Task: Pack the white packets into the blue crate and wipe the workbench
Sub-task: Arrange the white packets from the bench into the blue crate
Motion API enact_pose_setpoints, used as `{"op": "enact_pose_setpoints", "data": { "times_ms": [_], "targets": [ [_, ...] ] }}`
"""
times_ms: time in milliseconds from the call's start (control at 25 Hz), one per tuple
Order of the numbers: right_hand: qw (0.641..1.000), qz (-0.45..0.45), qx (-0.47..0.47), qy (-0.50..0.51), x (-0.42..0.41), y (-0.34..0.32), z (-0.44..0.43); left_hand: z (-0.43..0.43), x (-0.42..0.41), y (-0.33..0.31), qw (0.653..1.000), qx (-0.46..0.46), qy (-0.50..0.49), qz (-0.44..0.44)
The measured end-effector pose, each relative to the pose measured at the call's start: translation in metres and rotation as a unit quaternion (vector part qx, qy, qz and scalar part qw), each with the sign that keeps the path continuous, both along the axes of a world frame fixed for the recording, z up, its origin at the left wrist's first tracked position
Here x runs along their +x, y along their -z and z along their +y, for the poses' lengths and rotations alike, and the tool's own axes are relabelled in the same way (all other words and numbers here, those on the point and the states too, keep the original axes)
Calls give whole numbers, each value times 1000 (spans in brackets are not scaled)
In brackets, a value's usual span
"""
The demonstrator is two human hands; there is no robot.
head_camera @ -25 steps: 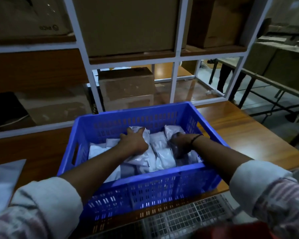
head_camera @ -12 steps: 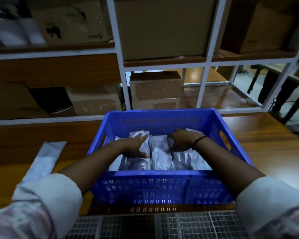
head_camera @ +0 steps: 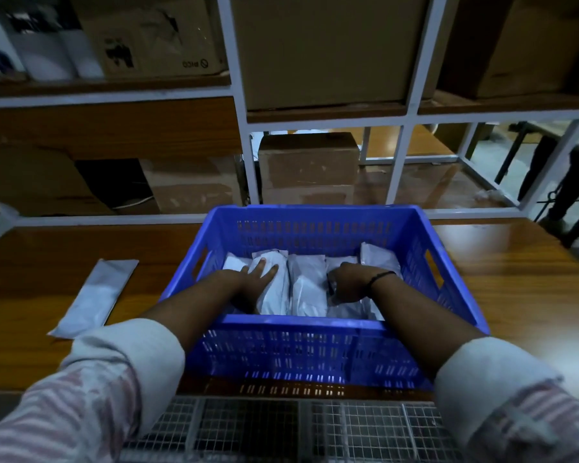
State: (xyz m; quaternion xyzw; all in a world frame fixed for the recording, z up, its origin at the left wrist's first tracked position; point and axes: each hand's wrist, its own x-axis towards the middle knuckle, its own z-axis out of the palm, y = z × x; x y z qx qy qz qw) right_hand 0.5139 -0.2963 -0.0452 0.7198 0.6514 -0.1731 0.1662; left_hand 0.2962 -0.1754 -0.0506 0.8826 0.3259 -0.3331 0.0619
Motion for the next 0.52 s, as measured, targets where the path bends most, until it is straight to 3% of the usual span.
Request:
{"op": "enact_pose_setpoints", "data": {
  "times_ms": [160,320,520],
  "targets": [
    [997,46,68,-6,-11,1,-1,-7,4,-15,999,14,-20,-42],
    [989,-14,-43,-143,-26,9,0,-19,-6,-28,998,45,-31,-32],
    [986,12,-84,-145,-29,12,11,-30,-29,-35,990,81,-80,-79]
  ]
}}
